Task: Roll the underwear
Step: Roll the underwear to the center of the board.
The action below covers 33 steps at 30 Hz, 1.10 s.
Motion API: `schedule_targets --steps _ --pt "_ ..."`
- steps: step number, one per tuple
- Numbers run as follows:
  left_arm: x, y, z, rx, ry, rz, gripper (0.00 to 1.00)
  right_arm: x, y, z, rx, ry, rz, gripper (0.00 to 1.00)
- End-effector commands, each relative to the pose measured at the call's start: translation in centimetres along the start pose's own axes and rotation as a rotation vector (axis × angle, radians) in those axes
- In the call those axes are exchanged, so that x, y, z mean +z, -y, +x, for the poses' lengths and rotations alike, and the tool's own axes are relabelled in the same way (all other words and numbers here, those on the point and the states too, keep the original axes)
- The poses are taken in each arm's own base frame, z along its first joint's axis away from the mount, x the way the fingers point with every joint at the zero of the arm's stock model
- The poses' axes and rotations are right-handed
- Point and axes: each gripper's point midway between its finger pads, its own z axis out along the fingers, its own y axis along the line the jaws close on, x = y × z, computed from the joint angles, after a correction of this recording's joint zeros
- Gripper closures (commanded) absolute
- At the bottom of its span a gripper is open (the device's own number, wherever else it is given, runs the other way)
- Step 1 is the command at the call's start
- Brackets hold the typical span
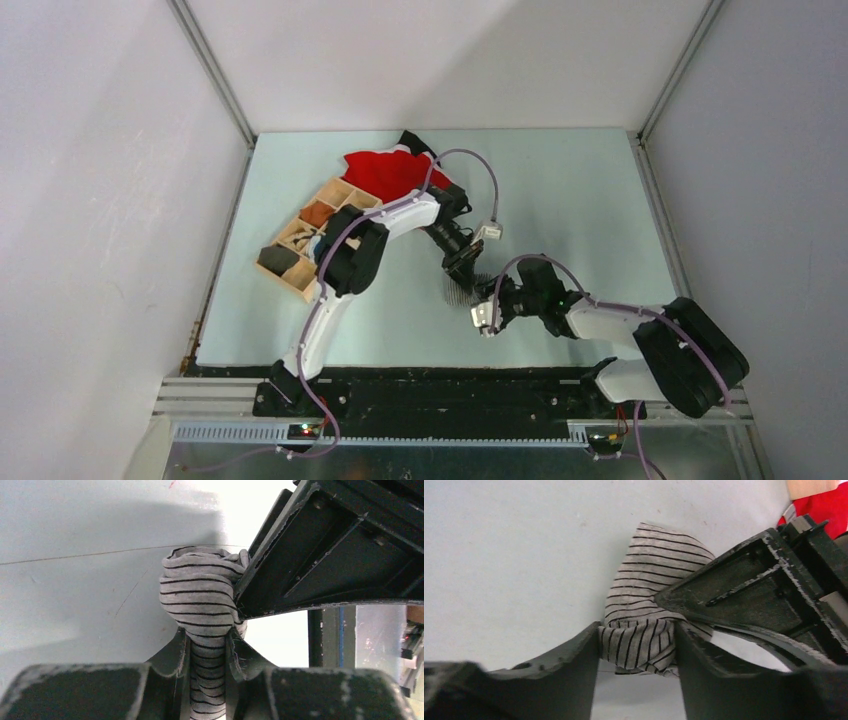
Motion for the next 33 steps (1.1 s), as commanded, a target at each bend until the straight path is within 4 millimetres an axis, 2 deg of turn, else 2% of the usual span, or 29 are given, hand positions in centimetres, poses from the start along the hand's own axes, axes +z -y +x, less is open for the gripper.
schedule_targets --steps 1,2,4,5,6,7,8,9,10,11,12,13,14,15,16,17,18,19,20,23,24,25,26,28,29,33 --pt "1.5 -1.0 4.5 -0.120 -0.144 0.002 0.89 0.0 1.6 3.8 -0.068 -0.137 0.000 0.48" --pt "1.3 -1.1 4.4 -0.117 -0.145 -0.013 0.83 0.2 1.8 3.8 -0.075 -0.138 -0.007 0.59" --pt "0.6 -1.4 4.0 -0.115 -0.133 -0.050 0.73 0.6 1.1 4.4 -0.089 -0.152 -0.048 0.69" --pt "0.1 -1.5 3.6 -0.112 -0.114 -0.072 0.70 0.8 0.6 4.8 -0.101 -0.164 -0.072 0.71" --pt "-0.3 -1.6 3.4 -0.116 -0.105 -0.090 0.62 1.1 0.2 5.3 -0.098 -0.179 -0.099 0.77" --pt "-1.3 -1.6 2.6 -0.123 -0.070 -0.114 0.58 1.2 0.0 5.4 -0.098 -0.184 -0.114 0.79" --pt "-1.9 -1.6 2.2 -0.126 -0.049 -0.124 0.37 1.3 -0.2 5.7 -0.080 -0.192 -0.138 0.86" --pt "-3.4 -1.4 1.0 -0.130 0.004 -0.144 0.19 1.4 -0.1 5.8 -0.063 -0.196 -0.143 0.88" --pt "-4.1 -1.4 0.5 -0.129 0.037 -0.158 0.05 1.4 0.0 6.0 -0.032 -0.200 -0.159 0.90" --pt "-6.3 -0.8 -0.9 -0.123 0.099 -0.193 0.02 1.5 0.9 5.8 -0.022 -0.197 -0.153 0.91" --pt "-7.4 -1.3 -1.0 -0.101 0.147 -0.235 0.01 1.3 0.0 5.9 0.037 -0.198 -0.198 0.91" --pt "-9.3 -0.1 -2.5 -0.064 0.195 -0.299 0.01 1.3 1.2 5.6 0.054 -0.193 -0.194 0.92" --pt "-9.6 -0.8 -1.9 -0.026 0.232 -0.362 0.01 1.0 0.1 5.7 0.125 -0.190 -0.252 0.92" --pt "-12.4 0.4 -3.4 0.017 0.281 -0.498 0.01 1.0 1.3 5.3 0.143 -0.182 -0.249 0.92" --pt "-13.0 -1.5 -2.1 0.004 0.315 -0.654 0.00 0.7 0.1 5.3 0.231 -0.184 -0.308 0.92" --pt "-16.1 -0.1 -3.5 0.065 0.390 -0.794 0.01 0.3 0.7 4.9 0.281 -0.185 -0.339 0.92" --pt "-17.4 0.9 -3.8 0.093 0.488 -0.884 0.01 0.5 0.1 5.2 0.353 -0.188 -0.377 0.92" --pt "-19.2 0.3 -3.4 0.065 0.519 -1.010 0.00 0.4 0.4 5.3 0.411 -0.202 -0.419 0.92" --pt "-20.0 0.7 -2.9 0.036 0.550 -1.063 0.01 0.3 0.5 5.4 0.471 -0.213 -0.428 0.92" --pt "-18.6 1.3 -1.2 0.018 0.448 -1.052 0.01 -0.1 1.6 5.6 0.618 -0.228 -0.490 0.92" --pt "-17.6 1.6 -0.9 0.057 0.406 -1.046 0.01 0.0 2.6 5.6 0.623 -0.230 -0.484 0.93" --pt "-16.4 1.8 -0.6 0.114 0.381 -1.037 0.01 0.0 2.1 6.0 0.656 -0.245 -0.508 0.92" --pt "-16.3 2.4 -1.0 0.166 0.390 -1.036 0.01 0.1 2.5 6.1 0.658 -0.246 -0.507 0.92" --pt "-14.8 3.2 -1.6 0.353 0.355 -1.031 0.00 0.1 1.9 6.7 0.689 -0.272 -0.547 0.92" --pt "-13.7 3.7 -1.9 0.514 0.303 -1.047 0.01 0.1 1.8 6.8 0.690 -0.279 -0.560 0.92" --pt "-10.7 4.0 -2.6 0.897 0.207 -1.082 0.01 0.3 1.6 7.2 0.742 -0.311 -0.626 0.92"
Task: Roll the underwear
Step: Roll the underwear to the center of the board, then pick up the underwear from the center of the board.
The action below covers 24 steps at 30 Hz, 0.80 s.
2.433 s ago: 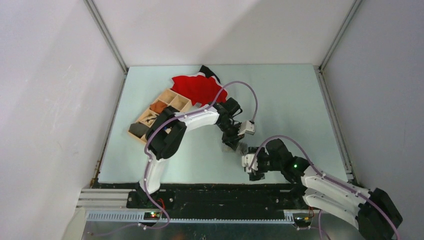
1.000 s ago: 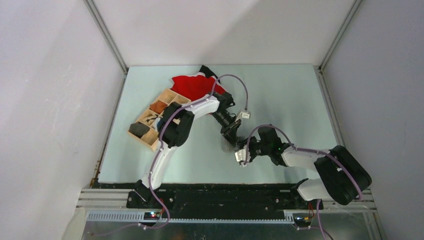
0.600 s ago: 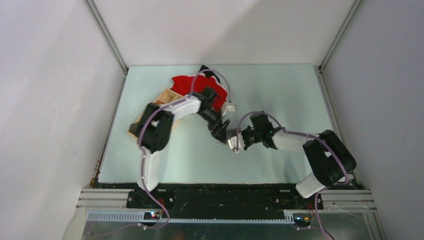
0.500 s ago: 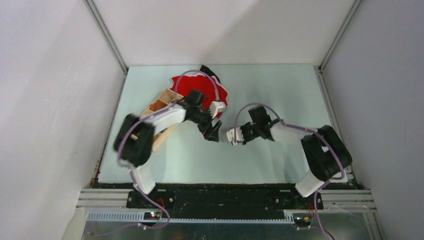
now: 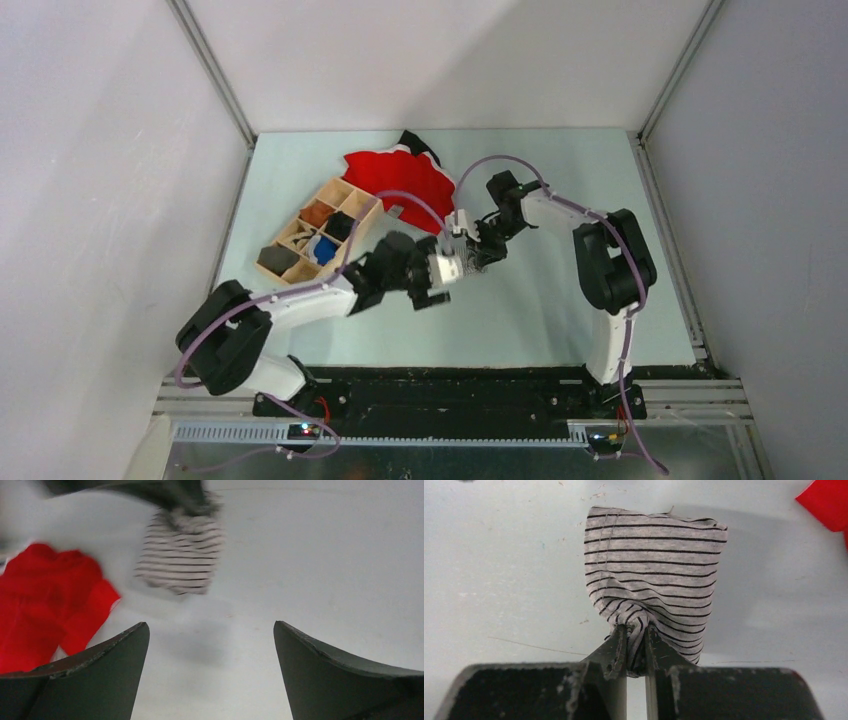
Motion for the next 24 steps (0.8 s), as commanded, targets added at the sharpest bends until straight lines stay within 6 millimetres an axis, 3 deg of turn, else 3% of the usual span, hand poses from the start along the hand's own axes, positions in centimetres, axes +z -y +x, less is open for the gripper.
schedule_targets --steps 1,4,9,13,22,24 --pt "1.0 -0.4 -4.2 0.473 0.182 -0.107 0.01 0.5 -3.2 4.5 0.225 -0.177 -0.173 0.93" --pt "2.8 1.0 -4.3 0.644 0.199 -0.088 0.01 0.2 -1.8 4.0 0.265 -0.170 -0.173 0.93" --pt "4.1 1.2 -5.3 0.838 0.238 -0.151 0.01 0.3 -1.5 4.1 0.315 -0.172 -0.201 0.93" --pt "5.9 1.0 -3.6 0.971 0.170 -0.145 0.04 0.4 -1.5 4.1 0.316 -0.176 -0.203 0.93" --pt "9.9 -1.2 1.5 1.076 -0.108 -0.086 0.30 0.2 -1.6 4.1 0.320 -0.168 -0.214 0.93" --pt "10.7 -2.3 1.8 1.087 -0.161 -0.105 0.36 0.3 -1.5 4.0 0.319 -0.167 -0.215 0.93"
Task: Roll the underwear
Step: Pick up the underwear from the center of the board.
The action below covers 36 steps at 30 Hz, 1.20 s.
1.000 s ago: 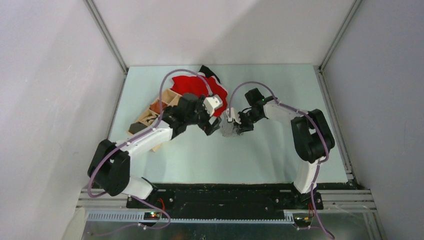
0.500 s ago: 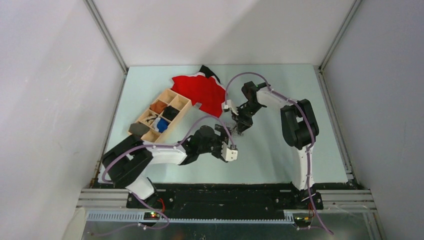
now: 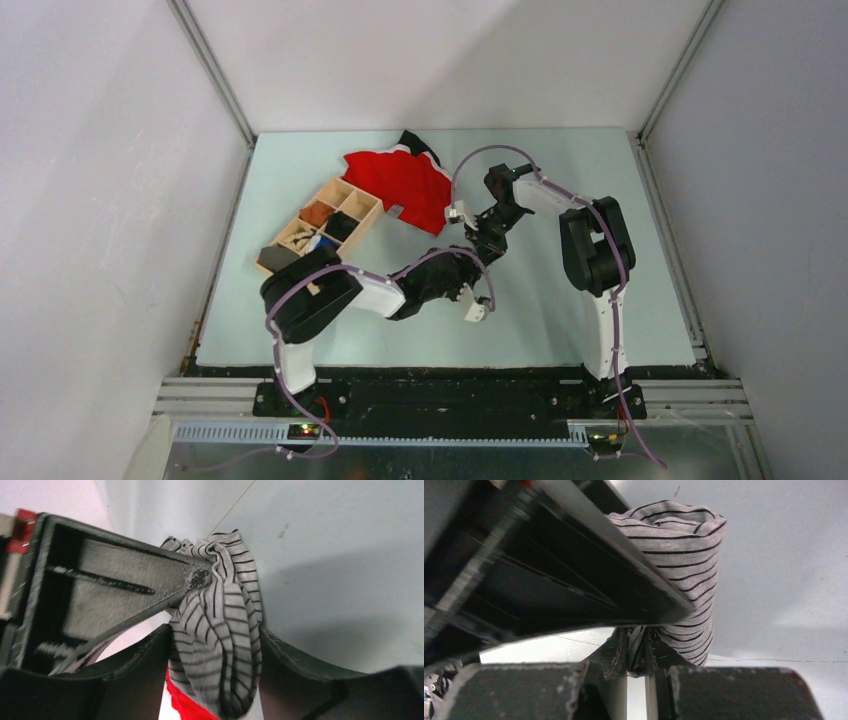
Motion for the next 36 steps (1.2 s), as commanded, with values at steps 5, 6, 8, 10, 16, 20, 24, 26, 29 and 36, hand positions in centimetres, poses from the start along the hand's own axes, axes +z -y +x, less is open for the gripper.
schedule_targets --steps 5,6,8,10,16,20,24,26,29,36 --pt "1.8 0.2 3.4 0.074 -0.160 0.143 0.52 0.6 0.1 3.4 0.073 -0.118 -0.020 0.91" --pt "1.5 1.5 3.7 0.065 -0.173 0.220 0.58 0.6 0.1 3.4 0.076 -0.115 -0.017 0.87" --pt "1.7 0.5 4.2 0.023 -0.193 0.287 0.66 0.1 0.3 3.0 0.094 -0.096 0.000 0.78" --pt "1.1 0.6 4.9 -0.030 -0.205 0.366 0.73 -1.6 0.3 1.9 0.138 -0.032 0.016 0.64" --pt "-1.9 -4.6 4.4 -0.477 -0.056 0.459 0.91 -14.9 -0.4 -5.0 0.267 0.334 0.183 0.01" --pt "-5.5 -7.6 2.6 -0.741 0.119 0.561 0.95 -23.6 -1.3 -3.5 0.393 0.556 0.395 0.01" --pt "-8.2 -7.5 0.8 -0.899 0.232 0.666 0.99 -23.5 -2.2 0.3 0.449 0.510 0.510 0.01" --pt "-9.7 -7.1 -0.2 -0.978 0.306 0.736 0.99 -23.3 -2.9 0.6 0.430 0.515 0.543 0.01" --pt "-12.3 -6.8 -1.7 -1.160 0.405 0.860 1.00 -23.1 -4.2 -0.3 0.397 0.565 0.582 0.01" --pt "-15.2 -8.3 3.7 -1.408 0.226 0.722 1.00 -21.6 -5.1 -2.1 0.304 0.601 0.812 0.01"
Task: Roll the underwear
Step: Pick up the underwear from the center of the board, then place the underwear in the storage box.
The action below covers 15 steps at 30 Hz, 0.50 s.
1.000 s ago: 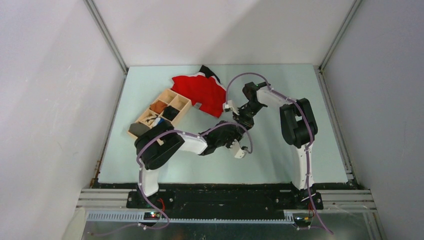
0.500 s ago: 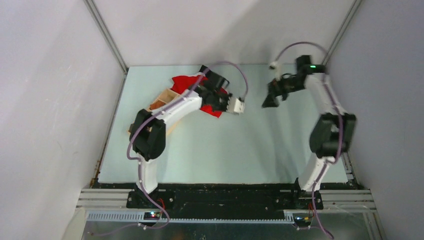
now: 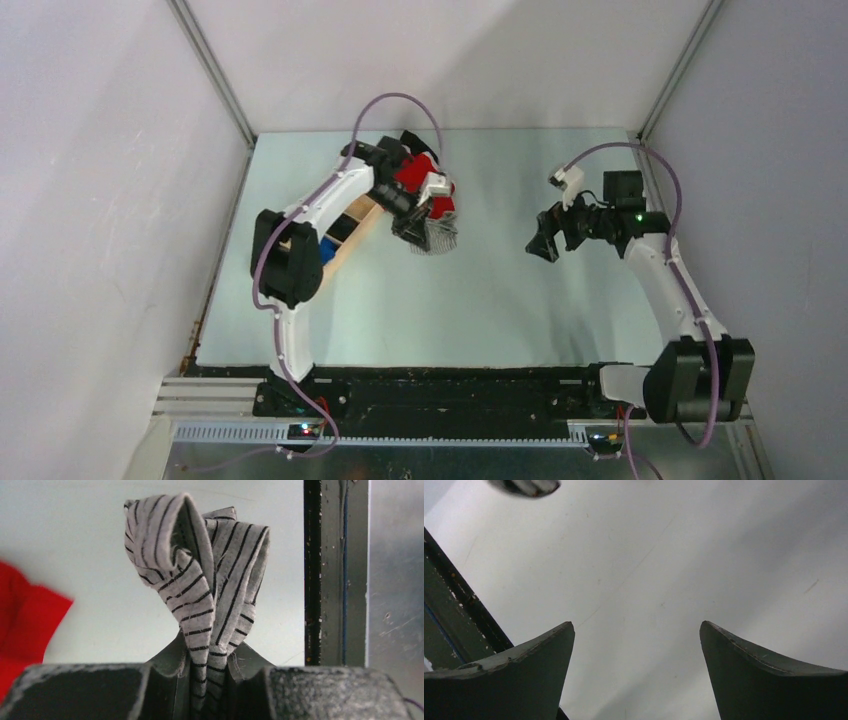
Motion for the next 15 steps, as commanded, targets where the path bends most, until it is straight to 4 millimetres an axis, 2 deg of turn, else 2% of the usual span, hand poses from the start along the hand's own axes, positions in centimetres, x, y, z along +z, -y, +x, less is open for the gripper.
schedule_targets --steps 1,2,3,4,5,6,10,14,15 --pt "-6.9 1.0 -0.7 -0.178 0.088 -0.137 1.00 0.0 -0.5 -4.7 -0.113 0.154 0.097 0.01" --pt "-7.9 1.4 0.5 -0.213 0.033 -0.167 1.00 0.4 -1.2 -4.1 -0.107 0.129 0.067 0.01" --pt "-10.0 1.3 0.9 -0.196 0.016 -0.213 1.00 1.0 -1.8 -3.9 -0.107 0.108 0.034 0.01" --pt "-11.1 2.2 2.6 -0.244 -0.066 -0.223 1.00 1.3 -2.5 -3.2 -0.096 0.078 0.004 0.01" --pt "-12.8 1.9 3.4 -0.237 -0.098 -0.259 1.00 2.0 -2.8 -2.8 -0.087 0.054 -0.017 0.01" --pt "-14.1 2.3 5.4 -0.279 -0.194 -0.288 1.00 2.1 -3.1 -2.3 -0.064 0.036 -0.026 0.01" --pt "-19.4 1.2 10.8 -0.476 -0.314 -0.466 1.00 2.6 -3.1 -1.6 -0.012 0.021 -0.050 0.01" --pt "-22.6 -2.8 11.6 -0.666 -0.154 -0.625 1.00 3.2 -2.8 -1.2 0.011 0.011 -0.053 0.00" --pt "-23.1 -3.5 11.9 -0.669 -0.159 -0.651 1.00 3.3 -2.8 -1.1 0.018 0.009 -0.055 0.01"
